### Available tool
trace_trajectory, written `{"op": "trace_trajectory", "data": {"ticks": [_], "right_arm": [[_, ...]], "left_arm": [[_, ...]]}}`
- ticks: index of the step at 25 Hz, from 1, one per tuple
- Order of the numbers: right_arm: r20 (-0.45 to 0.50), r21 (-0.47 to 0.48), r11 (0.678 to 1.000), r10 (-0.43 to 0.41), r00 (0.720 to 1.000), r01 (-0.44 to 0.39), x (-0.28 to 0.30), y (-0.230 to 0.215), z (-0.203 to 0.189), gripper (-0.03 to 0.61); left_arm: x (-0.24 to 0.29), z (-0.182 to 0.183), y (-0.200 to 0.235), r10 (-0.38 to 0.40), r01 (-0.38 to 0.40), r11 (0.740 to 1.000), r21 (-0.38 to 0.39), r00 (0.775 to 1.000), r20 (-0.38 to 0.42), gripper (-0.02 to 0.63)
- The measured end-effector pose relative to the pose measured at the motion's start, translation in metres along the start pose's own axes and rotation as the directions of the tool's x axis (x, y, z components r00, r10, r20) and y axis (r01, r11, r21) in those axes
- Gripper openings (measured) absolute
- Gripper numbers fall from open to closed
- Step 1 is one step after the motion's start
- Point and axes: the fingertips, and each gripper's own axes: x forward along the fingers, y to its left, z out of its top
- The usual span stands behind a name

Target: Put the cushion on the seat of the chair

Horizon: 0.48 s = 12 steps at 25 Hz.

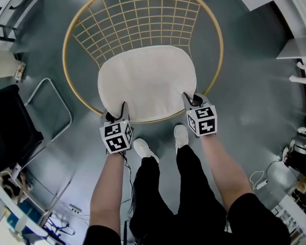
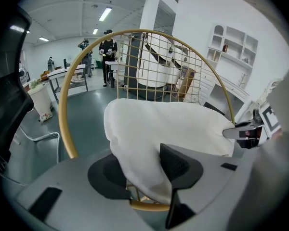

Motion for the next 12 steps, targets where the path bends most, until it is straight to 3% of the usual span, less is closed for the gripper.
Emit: {"op": "trace_trajectory", "data": {"ticks": [2, 3, 4, 8, 12], "right_arm": [[-0.006, 0.019, 1.000, -0.013, 1.000, 0.013, 0.003, -0.002, -0.003, 0.061], [-0.008, 0.030, 0.999, -0.021, 1.000, 0.021, 0.003, -0.004, -0.004, 0.059], [-0.008, 0.040, 0.999, -0.026, 1.000, 0.026, 0.004, -0.006, -0.005, 0.060], [-0.013, 0.055, 0.998, -0.017, 1.000, 0.018, 0.006, -0.008, -0.007, 0.064], [-0.046, 0.027, 0.999, -0.016, 0.999, 0.017, 0.008, -0.007, -0.009, 0.100]], "left_arm": [[0.001, -0.002, 0.005, 0.035, -0.035, 0.999, 0.016, 0.999, -0.026, 0.212], [0.001, -0.005, 0.009, 0.060, -0.058, 0.998, 0.034, 0.997, -0.046, 0.309], [0.001, -0.008, 0.013, 0.084, -0.081, 0.995, 0.052, 0.995, -0.061, 0.357], [-0.004, -0.009, 0.023, 0.128, -0.125, 0.988, 0.089, 0.991, -0.034, 0.357], [-0.008, -0.005, 0.019, 0.115, -0.114, 0.988, 0.101, 0.993, -0.007, 0.357]]}}
